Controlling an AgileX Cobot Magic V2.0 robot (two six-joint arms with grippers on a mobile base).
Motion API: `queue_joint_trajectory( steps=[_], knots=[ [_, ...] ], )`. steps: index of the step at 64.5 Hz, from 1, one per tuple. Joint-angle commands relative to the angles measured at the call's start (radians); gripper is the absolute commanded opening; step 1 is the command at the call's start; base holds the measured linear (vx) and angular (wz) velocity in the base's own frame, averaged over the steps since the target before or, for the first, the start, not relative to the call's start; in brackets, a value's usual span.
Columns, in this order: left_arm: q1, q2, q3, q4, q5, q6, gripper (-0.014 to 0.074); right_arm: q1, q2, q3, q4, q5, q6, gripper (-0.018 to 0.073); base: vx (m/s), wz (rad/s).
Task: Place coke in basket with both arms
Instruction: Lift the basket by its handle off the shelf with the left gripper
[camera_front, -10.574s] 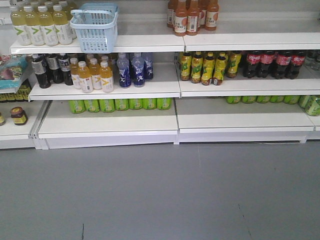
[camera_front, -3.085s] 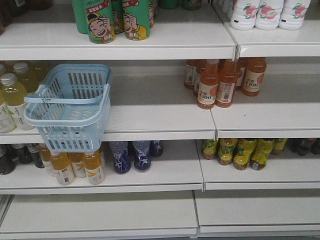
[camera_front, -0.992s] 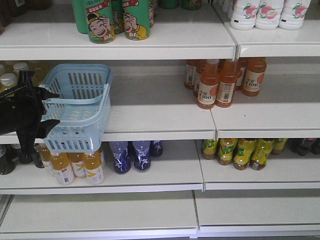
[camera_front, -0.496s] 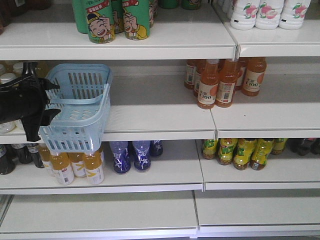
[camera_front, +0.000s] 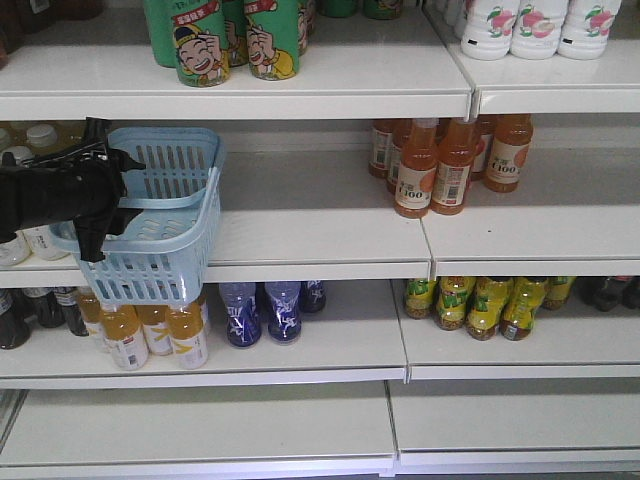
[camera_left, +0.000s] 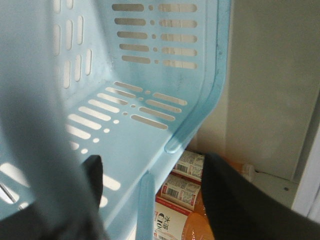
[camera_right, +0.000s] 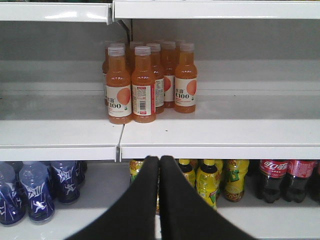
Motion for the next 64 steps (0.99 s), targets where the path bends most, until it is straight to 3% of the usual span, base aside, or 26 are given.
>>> queue_joint_trajectory(
  steps=[1,4,16,23,42,64],
  knots=[
    [-0.002,-0.016,-0.062,-0.018,0.038,0.033,0.0349,-0.006,-0.018,0.011,-0.007,-0.078,-0.005,-0.0009,0.0,0.0],
    [-0.002,-0.013,-0.065,-0.019,0.05,0.061,0.0307,-0.006,-0.018,0.011,-0.007,-0.078,-0.005,-0.0009,0.0,0.0],
    [-0.002,-0.018,-0.059,-0.016,0.067,0.202,-0.001,-0.006,-0.018,0.011,-0.007,-0.078,-0.005,-0.0009,0.0,0.0],
    [0.006,-0.022,-0.059,-0.016,0.136,0.291,-0.0008,-0.006,-0.018,0.011,-0.007,-0.078,-0.005,-0.0009,0.0,0.0],
    [0.042,-0.045,-0.059,-0.01,0.492,0.422,-0.0008,-0.006,-0.018,0.011,-0.007,-0.078,-0.005,-0.0009,0.0,0.0],
    [0.048,-0.051,-0.059,0.018,0.936,0.517,-0.0008,-0.006,-0.018,0.011,-0.007,-0.078,-0.005,-0.0009,0.0,0.0]
  ],
)
